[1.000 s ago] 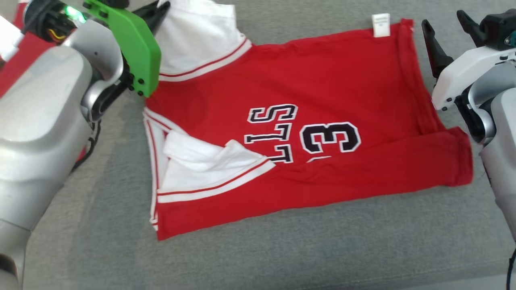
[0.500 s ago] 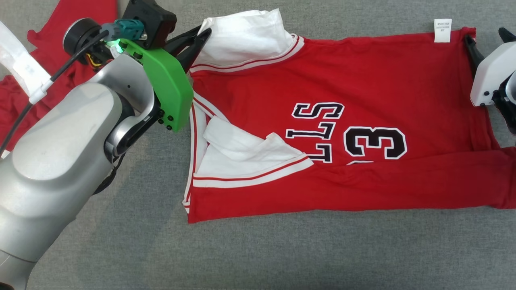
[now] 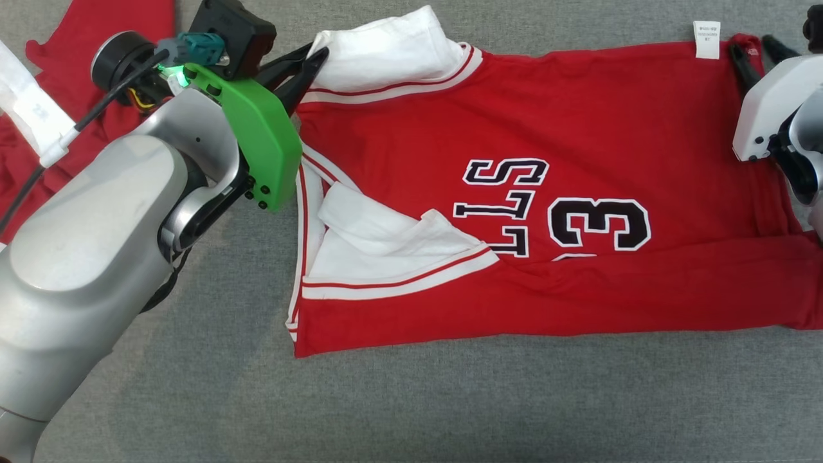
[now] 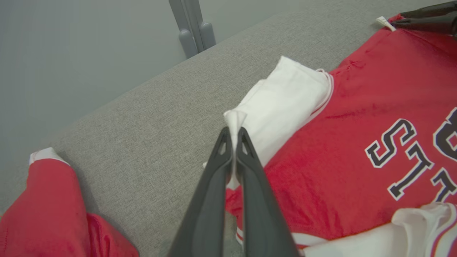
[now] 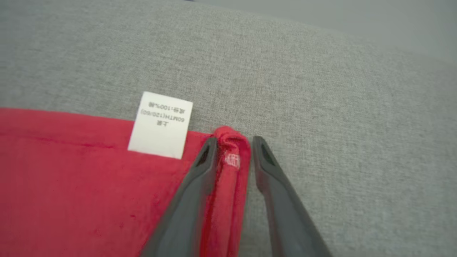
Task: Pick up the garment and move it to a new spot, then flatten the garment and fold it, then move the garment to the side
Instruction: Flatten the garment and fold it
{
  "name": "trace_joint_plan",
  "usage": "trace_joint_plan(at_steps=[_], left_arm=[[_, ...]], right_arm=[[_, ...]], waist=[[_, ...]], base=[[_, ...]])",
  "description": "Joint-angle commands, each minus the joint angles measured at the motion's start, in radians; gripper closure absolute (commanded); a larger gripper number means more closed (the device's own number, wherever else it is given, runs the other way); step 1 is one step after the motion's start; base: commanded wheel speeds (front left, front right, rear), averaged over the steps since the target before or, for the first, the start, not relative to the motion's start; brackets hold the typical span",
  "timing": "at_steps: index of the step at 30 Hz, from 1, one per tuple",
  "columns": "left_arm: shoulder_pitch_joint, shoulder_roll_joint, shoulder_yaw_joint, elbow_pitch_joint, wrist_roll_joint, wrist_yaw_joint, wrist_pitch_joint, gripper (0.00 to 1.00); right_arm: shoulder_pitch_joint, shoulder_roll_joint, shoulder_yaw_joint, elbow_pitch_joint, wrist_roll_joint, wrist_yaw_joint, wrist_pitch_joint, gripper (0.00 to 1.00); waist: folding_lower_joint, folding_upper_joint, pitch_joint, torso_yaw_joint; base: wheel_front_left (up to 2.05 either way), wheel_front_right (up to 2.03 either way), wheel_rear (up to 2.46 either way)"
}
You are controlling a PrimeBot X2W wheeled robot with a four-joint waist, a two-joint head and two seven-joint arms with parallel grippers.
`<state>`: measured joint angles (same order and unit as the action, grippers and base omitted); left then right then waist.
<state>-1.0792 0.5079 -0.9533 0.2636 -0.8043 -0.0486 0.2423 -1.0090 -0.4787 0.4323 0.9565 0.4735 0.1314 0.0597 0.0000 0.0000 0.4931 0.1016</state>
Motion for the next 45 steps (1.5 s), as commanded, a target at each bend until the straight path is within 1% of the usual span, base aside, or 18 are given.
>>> trace_joint_plan(at_steps=[1,3,8,14,18,23,27,31,36,40,45], left_arm=[[-0.007,0.010,0.008,0.010,0.003,0.011,-0.002,1.00],[-0.014,0.014,0.018,0.026,0.002,0.020,-0.013,1.00],[-0.035,0.026,0.045,0.101,0.018,0.033,-0.065,1.00],[-0.096,0.004,0.071,0.216,0.040,0.036,-0.134,1.00],[-0.145,-0.025,0.095,0.305,0.043,0.037,-0.197,1.00],[-0.179,-0.056,0.100,0.390,0.051,0.018,-0.259,1.00],[-0.154,-0.069,0.078,0.418,0.056,-0.010,-0.283,1.00],[-0.112,-0.060,0.055,0.415,0.055,-0.028,-0.294,1.00],[-0.040,-0.033,0.036,0.371,0.040,-0.036,-0.294,1.00],[0.037,0.005,0.020,0.292,0.019,-0.035,-0.261,1.00],[0.151,0.078,-0.016,0.149,0.003,-0.013,-0.191,1.00]], right_arm=[[0.008,-0.014,0.011,0.027,0.006,-0.002,-0.004,1.00],[-0.010,-0.024,0.016,0.036,0.011,-0.002,-0.022,1.00],[-0.056,-0.022,0.029,0.033,0.040,-0.002,-0.076,1.00],[-0.106,-0.034,0.052,0.033,0.043,-0.002,-0.157,1.00],[-0.139,-0.029,0.061,0.047,0.032,-0.002,-0.217,1.00],[-0.156,-0.019,0.065,0.059,0.028,-0.002,-0.287,1.00],[-0.111,-0.012,0.065,0.066,0.061,-0.002,-0.308,1.00],[-0.062,-0.027,0.098,0.039,0.073,-0.002,-0.318,1.00],[0.015,-0.056,0.106,0.010,0.112,-0.002,-0.324,1.00],[0.074,-0.074,0.125,-0.022,0.143,-0.002,-0.324,1.00],[0.152,-0.120,0.180,-0.065,0.185,-0.002,-0.312,1.00]], waist=[[0.0000,0.0000,-0.001,-0.003],[0.0000,0.0000,-0.002,-0.009],[0.0000,0.0000,0.003,-0.032],[0.0000,0.0000,0.019,-0.052],[0.0000,0.0000,0.024,-0.064],[0.0000,0.0000,0.018,-0.073],[0.0000,0.0000,-0.007,-0.070],[0.0000,0.0000,-0.044,-0.062],[0.0000,0.0000,-0.095,-0.054],[0.0000,0.0000,-0.133,-0.049],[0.0000,0.0000,-0.172,-0.041]], base=[[0.00,0.00,0.00],[0.00,0.00,0.00],[0.00,0.00,0.00],[0.00,0.00,0.00],[0.00,0.00,0.00],[0.00,0.00,0.00],[0.00,0.00,0.00],[0.00,0.00,0.00],[0.00,0.00,0.00],[0.00,0.00,0.00],[0.00,0.00,0.00]])
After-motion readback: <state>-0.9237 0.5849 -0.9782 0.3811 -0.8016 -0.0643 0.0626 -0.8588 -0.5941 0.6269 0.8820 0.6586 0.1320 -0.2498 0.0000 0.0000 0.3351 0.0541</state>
